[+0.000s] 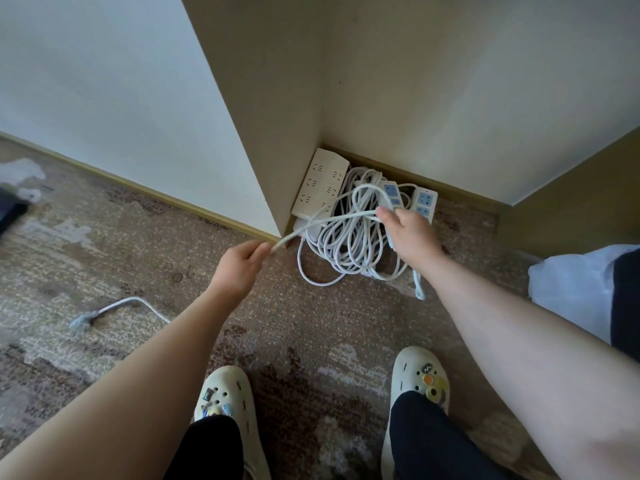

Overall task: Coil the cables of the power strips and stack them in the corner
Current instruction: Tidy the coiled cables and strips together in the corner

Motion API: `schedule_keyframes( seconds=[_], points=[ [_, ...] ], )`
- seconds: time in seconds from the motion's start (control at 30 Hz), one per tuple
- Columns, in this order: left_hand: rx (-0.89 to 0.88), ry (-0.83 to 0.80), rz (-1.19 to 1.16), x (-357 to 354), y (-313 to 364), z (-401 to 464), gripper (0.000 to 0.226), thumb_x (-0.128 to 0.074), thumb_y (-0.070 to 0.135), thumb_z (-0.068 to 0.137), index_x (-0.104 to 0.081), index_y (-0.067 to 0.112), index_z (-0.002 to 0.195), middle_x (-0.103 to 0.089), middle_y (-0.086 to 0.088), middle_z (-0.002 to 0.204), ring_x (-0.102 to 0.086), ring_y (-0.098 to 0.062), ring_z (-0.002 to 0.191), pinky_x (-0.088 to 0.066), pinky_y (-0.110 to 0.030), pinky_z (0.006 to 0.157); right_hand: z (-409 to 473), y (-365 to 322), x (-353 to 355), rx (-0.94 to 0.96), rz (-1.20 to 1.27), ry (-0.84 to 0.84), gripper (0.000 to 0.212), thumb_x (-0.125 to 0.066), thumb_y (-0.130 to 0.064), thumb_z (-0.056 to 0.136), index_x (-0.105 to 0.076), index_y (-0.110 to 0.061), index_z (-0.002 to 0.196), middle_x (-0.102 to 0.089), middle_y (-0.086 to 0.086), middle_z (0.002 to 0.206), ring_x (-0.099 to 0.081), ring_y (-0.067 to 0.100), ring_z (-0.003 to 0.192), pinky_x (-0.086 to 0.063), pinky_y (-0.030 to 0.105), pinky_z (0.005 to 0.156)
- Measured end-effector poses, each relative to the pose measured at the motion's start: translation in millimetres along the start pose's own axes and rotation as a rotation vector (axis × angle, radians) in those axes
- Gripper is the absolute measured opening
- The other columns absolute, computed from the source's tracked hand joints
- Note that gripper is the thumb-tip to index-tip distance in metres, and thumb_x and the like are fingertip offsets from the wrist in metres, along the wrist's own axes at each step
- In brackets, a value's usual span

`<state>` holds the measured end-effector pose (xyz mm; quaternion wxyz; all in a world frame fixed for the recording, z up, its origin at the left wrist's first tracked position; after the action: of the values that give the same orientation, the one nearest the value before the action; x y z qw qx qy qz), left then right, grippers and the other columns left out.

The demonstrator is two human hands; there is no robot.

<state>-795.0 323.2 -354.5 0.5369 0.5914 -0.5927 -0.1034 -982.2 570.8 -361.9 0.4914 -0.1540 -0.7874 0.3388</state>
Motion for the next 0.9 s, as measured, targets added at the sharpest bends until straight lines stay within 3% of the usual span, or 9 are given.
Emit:
schedule_keyframes(
  seconds=[0.13,0.27,0.37,0.43,0.53,0.63,0.73,0.8,0.9],
  points=[
    [0.067,0.02,0.001,16,-23,-7,0.024,-0.049,0.032,0.099,-0.068,0.022,0.089,-0.052,0.001,0.065,-0.044,-0.014,0.058,-0.033,-0.026,0.049,5,-1,6,-0.025,-0.029,0.073,0.054,-0.038,-0.059,0.101,-0.041,-0.016,0.068,-0.037,0.0,0.056,-0.037,0.02,0.049,-0.026,0.031,0.051],
    [-0.034,-0.008,-0.079,8,14,3,0.023,-0.05,0.03,0.099,-0.07,0.023,0.108,-0.054,0.014,0.059,-0.042,-0.005,0.052,-0.034,-0.021,0.049,4,-10,-2,0.0,-0.012,0.069,0.053,-0.034,-0.054,0.104,-0.041,-0.019,0.066,-0.037,-0.002,0.055,-0.037,0.018,0.048,-0.026,0.03,0.049],
    [-0.126,-0.016,0.001,-15,47,0,0.029,-0.052,0.03,0.098,-0.064,0.023,0.123,-0.071,0.007,0.088,-0.055,0.007,0.054,-0.046,-0.011,0.052,4,-15,-11,0.01,0.041,0.022,0.05,-0.032,-0.052,0.105,-0.044,-0.02,0.068,-0.038,-0.004,0.056,-0.038,0.015,0.048,-0.028,0.03,0.05],
    [-0.199,-0.071,0.095,-41,64,-8,0.034,-0.05,0.031,0.098,-0.059,0.024,0.13,-0.07,0.007,0.111,-0.059,0.016,0.077,-0.055,-0.014,0.07,5,-16,-14,0.001,0.096,0.009,0.05,-0.031,-0.051,0.105,-0.048,-0.018,0.071,-0.04,-0.003,0.058,-0.04,0.015,0.05,-0.031,0.031,0.052],
    [-0.299,-0.161,0.198,-81,81,-21,0.037,-0.045,0.026,0.101,-0.052,0.024,0.137,-0.063,0.004,0.129,-0.064,-0.011,0.105,-0.048,-0.023,0.091,5,-17,-17,-0.043,0.186,-0.021,0.057,-0.032,-0.057,0.103,-0.059,-0.011,0.082,-0.047,0.0,0.063,-0.047,0.018,0.057,-0.038,0.032,0.058],
    [-0.306,-0.151,0.276,-103,83,-24,0.035,-0.042,0.017,0.101,-0.055,0.025,0.133,-0.069,-0.006,0.113,-0.064,-0.023,0.095,-0.052,-0.031,0.078,3,-21,-25,-0.091,0.262,-0.116,0.077,-0.033,-0.073,0.094,-0.064,-0.002,0.098,-0.055,0.012,0.074,-0.053,0.022,0.07,-0.05,0.041,0.068],
    [-0.217,-0.086,0.235,-109,83,-19,0.024,-0.045,0.014,0.099,-0.066,0.019,0.111,-0.071,-0.005,0.089,-0.058,-0.02,0.072,-0.041,-0.023,0.061,1,-23,-24,-0.153,0.332,-0.115,0.098,-0.03,-0.089,0.077,-0.067,-0.003,0.105,-0.053,0.014,0.07,-0.052,0.022,0.067,-0.046,0.045,0.067],
    [-0.168,-0.077,0.209,-107,82,-15,0.021,-0.043,0.021,0.101,-0.064,0.019,0.096,-0.059,0.002,0.065,-0.05,-0.017,0.055,-0.033,-0.024,0.047,0,-21,-21,-0.15,0.389,-0.104,0.089,-0.03,-0.092,0.071,-0.069,-0.014,0.09,-0.046,-0.002,0.062,-0.046,0.016,0.06,-0.038,0.038,0.065],
    [-0.149,-0.105,0.198,-102,81,-13,0.023,-0.042,0.028,0.102,-0.063,0.022,0.094,-0.056,0.006,0.061,-0.048,-0.014,0.051,-0.03,-0.024,0.045,-1,-22,-17,-0.087,0.402,-0.123,0.07,-0.048,-0.087,0.07,-0.061,-0.019,0.078,-0.05,-0.002,0.062,-0.049,0.017,0.057,-0.039,0.037,0.065]
  ],
)
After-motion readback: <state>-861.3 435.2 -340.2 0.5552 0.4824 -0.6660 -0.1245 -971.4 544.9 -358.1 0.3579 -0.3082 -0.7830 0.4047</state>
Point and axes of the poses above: each hand's wrist, its own z-axis towards the middle knuckle, its own x-axis out of the back of the hand, y = z × x, the point moved 4 cm from there along z, towards the middle knuckle
